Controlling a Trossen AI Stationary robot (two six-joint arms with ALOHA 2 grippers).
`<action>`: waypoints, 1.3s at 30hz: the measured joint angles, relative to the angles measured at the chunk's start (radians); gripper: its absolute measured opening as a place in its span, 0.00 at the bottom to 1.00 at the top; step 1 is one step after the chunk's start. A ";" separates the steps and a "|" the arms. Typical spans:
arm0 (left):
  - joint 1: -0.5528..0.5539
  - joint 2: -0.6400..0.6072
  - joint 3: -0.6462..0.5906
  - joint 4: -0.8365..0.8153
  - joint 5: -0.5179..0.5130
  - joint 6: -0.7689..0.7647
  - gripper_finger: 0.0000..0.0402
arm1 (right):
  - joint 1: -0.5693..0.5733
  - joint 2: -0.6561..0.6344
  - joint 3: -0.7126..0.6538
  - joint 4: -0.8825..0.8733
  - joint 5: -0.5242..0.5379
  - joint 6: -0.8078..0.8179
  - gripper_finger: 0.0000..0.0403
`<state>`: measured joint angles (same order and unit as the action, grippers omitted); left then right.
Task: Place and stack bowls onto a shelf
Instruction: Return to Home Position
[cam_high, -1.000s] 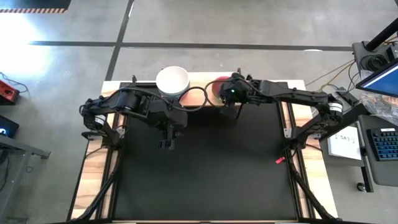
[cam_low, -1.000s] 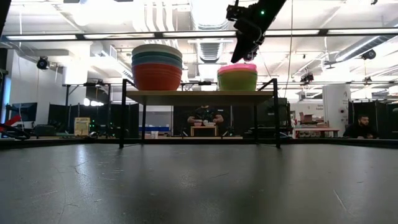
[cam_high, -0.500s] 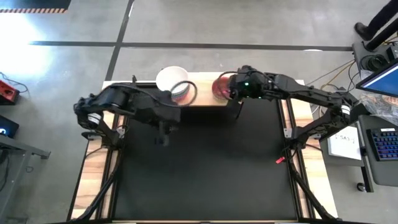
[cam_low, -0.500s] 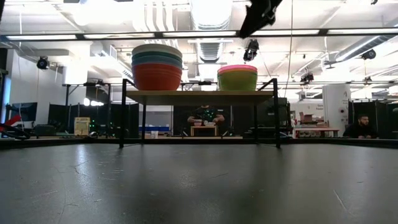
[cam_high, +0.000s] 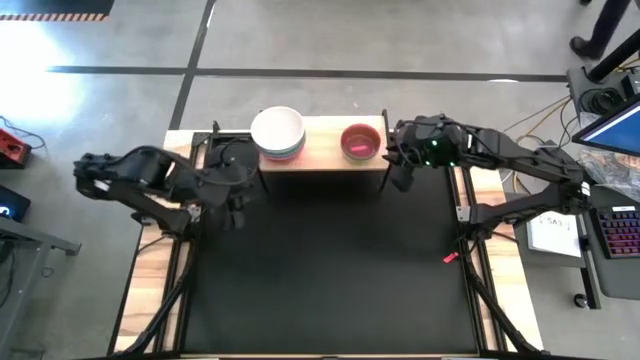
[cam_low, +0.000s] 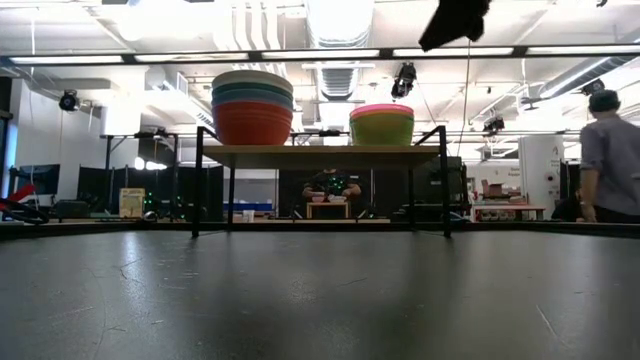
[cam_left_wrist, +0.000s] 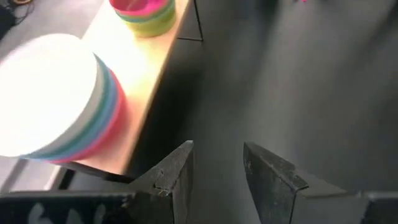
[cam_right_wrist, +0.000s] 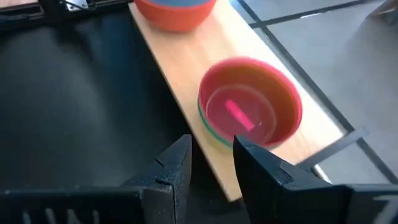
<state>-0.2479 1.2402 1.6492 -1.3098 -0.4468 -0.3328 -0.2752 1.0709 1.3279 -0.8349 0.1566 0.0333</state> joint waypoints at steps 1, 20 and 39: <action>-0.007 -0.043 -0.075 0.051 0.000 -0.006 0.31 | 0.001 -0.019 -0.030 0.013 0.000 0.007 0.27; -0.046 -0.576 -1.326 1.430 -0.008 0.194 0.31 | 0.109 -0.383 -0.714 0.670 0.000 0.168 0.27; -0.045 -0.569 -1.626 1.814 -0.007 0.181 0.31 | 0.118 -0.409 -1.152 1.181 0.000 0.245 0.27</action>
<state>-0.2928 0.6716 0.0235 0.5044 -0.4538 -0.1513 -0.1570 0.6621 0.1755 0.3464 0.1567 0.2788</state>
